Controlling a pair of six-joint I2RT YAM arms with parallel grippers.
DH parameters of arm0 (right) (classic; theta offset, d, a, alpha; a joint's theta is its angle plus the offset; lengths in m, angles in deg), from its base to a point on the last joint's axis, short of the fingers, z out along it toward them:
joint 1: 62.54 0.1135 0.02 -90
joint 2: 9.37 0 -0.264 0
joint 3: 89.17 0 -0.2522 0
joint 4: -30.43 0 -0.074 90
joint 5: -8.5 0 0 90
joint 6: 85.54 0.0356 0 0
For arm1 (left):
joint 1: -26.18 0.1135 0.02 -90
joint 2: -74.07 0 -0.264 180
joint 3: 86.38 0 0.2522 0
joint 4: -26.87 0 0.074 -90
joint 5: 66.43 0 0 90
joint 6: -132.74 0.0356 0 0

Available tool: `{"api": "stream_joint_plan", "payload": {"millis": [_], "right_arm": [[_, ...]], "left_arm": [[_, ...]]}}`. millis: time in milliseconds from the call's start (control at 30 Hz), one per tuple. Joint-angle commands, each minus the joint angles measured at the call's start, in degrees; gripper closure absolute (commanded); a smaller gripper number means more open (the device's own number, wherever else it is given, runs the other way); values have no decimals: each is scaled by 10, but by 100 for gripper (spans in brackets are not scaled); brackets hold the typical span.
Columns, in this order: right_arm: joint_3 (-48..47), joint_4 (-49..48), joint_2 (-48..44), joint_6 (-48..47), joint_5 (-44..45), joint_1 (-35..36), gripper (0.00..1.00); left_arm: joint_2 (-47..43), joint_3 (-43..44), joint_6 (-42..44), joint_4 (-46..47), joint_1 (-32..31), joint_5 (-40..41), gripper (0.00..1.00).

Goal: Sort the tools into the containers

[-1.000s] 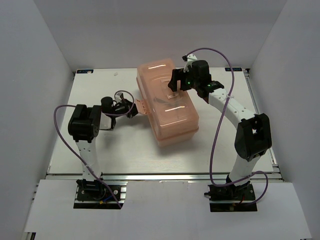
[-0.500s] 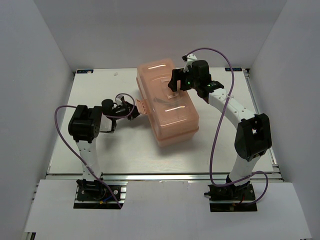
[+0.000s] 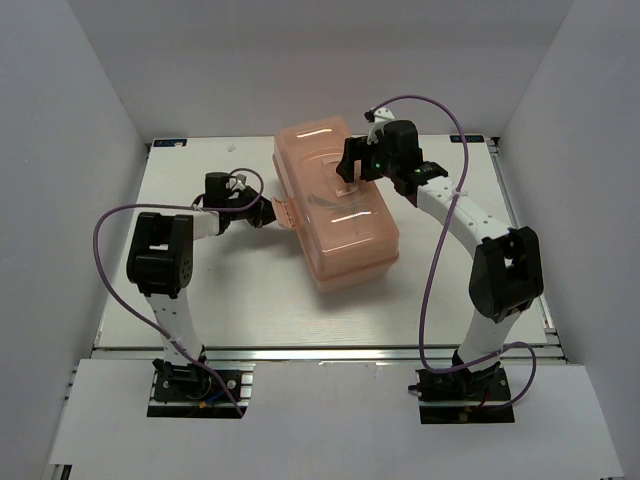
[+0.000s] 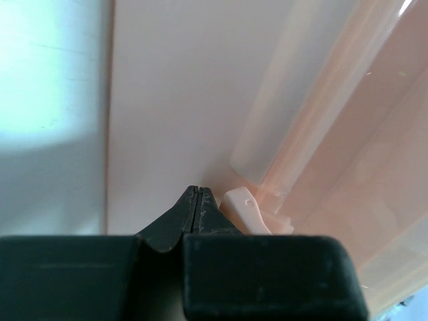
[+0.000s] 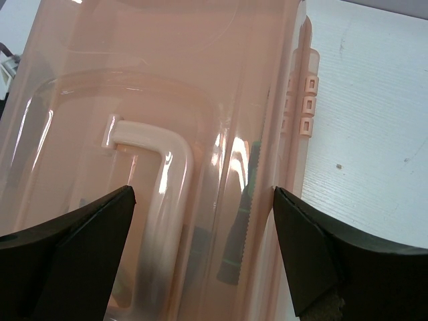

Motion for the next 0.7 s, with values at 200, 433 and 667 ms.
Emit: {"api": "stream_joint_plan", "payload": {"millis": [200, 433, 667], "right_arm": [[12, 36, 26, -19, -33, 19, 13], [13, 36, 27, -23, -30, 20, 13], [14, 36, 27, -24, -28, 20, 13]], "left_arm": [[-102, 84, 77, -128, -20, 6, 100], [-114, 120, 112, -225, -20, 29, 100], [-122, 128, 119, -249, -20, 33, 100]]}}
